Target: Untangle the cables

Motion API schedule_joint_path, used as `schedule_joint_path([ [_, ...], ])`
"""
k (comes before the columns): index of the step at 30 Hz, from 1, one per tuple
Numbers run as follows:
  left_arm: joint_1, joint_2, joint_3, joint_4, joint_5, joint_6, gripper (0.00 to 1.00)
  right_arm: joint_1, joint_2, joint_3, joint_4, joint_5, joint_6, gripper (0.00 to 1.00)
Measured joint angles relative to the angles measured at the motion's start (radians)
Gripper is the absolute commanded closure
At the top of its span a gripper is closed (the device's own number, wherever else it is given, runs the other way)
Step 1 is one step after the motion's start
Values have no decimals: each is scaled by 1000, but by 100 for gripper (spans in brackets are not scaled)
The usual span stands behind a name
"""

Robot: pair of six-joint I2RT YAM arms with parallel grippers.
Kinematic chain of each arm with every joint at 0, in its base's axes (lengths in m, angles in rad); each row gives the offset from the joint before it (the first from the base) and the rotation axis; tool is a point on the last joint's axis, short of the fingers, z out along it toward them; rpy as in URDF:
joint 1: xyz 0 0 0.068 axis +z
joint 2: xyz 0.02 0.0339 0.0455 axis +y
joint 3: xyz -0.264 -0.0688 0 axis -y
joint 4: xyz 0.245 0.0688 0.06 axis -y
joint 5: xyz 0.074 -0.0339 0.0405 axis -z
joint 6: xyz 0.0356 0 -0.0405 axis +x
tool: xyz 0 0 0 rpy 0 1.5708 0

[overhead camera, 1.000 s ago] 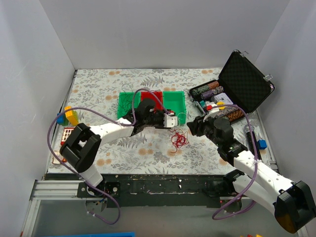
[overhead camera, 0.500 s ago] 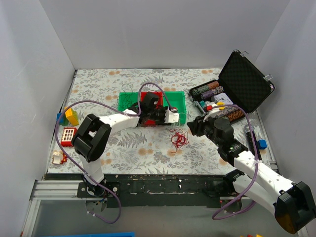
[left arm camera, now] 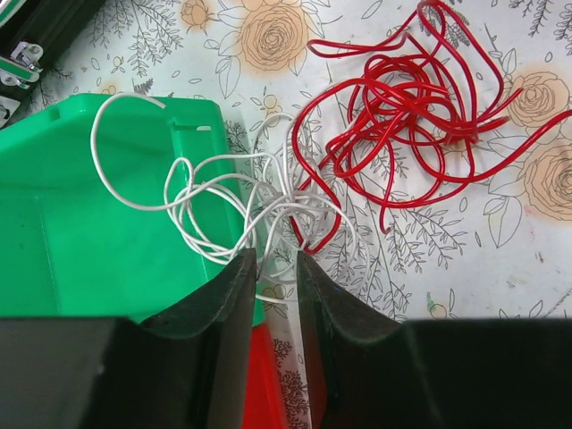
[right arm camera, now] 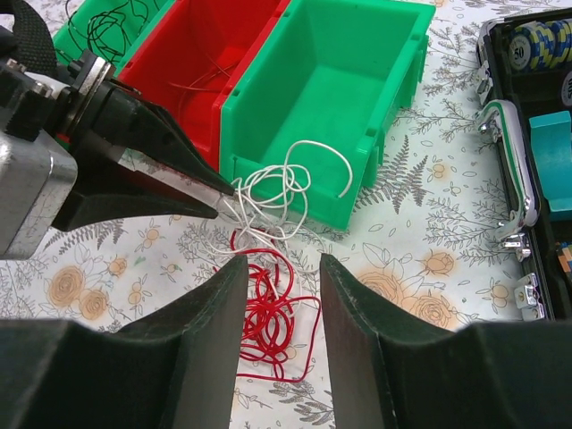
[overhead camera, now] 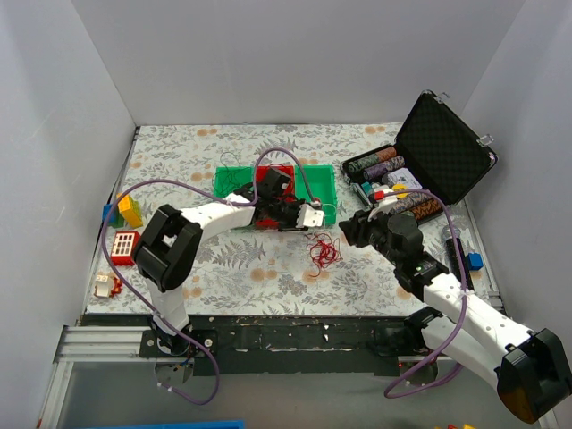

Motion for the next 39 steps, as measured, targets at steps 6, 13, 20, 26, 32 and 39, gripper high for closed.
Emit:
schedule_joint_path([
  [6, 0, 14, 2, 10, -1, -14, 100, 0, 0, -10, -1, -1, 0, 55],
  [13, -5, 7, -13, 91, -34, -48, 100, 0, 0, -10, -2, -1, 1, 56],
  [20, -14, -167, -47, 136, -76, -175, 100, 0, -4, -10, -3, -1, 3, 46],
  [26, -42, -402, -14, 184, -71, -296, 100, 0, -4, -6, 10, -44, 2, 37],
  [32, -90, -510, -14, 202, -67, -333, 100, 0, -3, 59, 38, -84, -2, 30],
  [39, -122, -494, 3, 187, -105, -335, 100, 0, -14, 126, 150, -166, -3, 27],
])
